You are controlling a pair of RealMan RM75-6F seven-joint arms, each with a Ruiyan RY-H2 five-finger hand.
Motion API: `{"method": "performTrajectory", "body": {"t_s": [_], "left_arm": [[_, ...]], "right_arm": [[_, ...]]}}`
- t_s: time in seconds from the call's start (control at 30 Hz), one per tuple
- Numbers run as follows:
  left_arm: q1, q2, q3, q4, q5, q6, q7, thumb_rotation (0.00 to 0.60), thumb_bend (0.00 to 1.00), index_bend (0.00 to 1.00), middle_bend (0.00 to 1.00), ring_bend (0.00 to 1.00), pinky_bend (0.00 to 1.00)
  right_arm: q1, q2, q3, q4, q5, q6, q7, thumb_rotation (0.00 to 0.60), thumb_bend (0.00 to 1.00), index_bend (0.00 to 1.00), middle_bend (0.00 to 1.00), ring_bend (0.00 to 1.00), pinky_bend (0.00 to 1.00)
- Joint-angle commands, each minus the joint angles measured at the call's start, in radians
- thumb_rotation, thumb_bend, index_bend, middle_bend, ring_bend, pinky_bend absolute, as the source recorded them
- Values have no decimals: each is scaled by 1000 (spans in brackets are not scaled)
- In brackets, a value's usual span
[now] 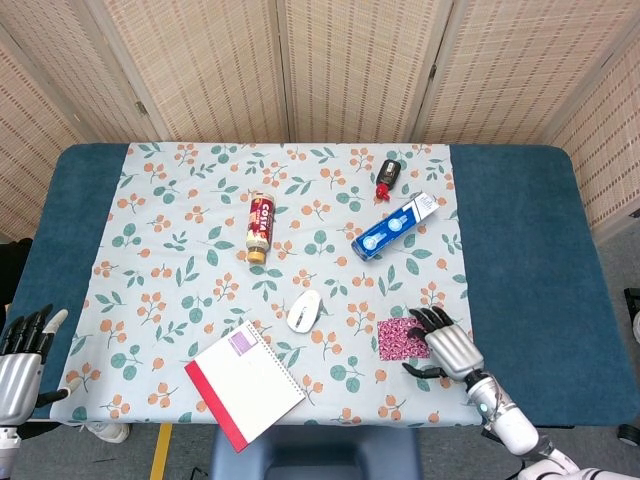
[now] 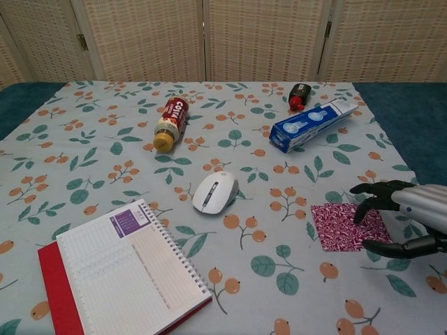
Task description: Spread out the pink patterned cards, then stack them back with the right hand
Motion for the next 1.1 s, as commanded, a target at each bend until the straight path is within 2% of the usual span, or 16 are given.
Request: {"method": "performTrajectory", "body": {"t_s": [0.03, 0.23, 0.5, 0.87, 1.1], "left_arm": [[-1, 1, 0, -3, 1, -2, 4, 600, 177, 110, 32, 55, 0], [-1, 3, -1, -11, 1, 1, 10, 600, 178, 113, 32, 56, 0], [2, 5, 1, -15, 5, 7, 11, 600, 178, 113, 32, 56, 0], [12, 9, 5, -15, 4, 17, 7, 600, 178, 113, 32, 56, 0], [14, 10, 6, -19, 9, 20, 11, 600, 178, 113, 32, 56, 0]], "right_arm": [[-13, 14, -3, 6, 14, 8, 2, 148, 337, 291, 84, 0, 0], [-34, 49, -10, -10, 12, 37, 5, 149, 336, 291, 84, 0, 0], [-27, 60, -30, -46, -52, 51, 41, 147, 337, 291, 85, 0, 0], [-18, 84, -95, -79, -161, 56, 86, 148, 336, 299, 92, 0, 0], [-14, 84, -100, -70, -156, 34, 74, 148, 336, 303, 93, 0, 0]]}}
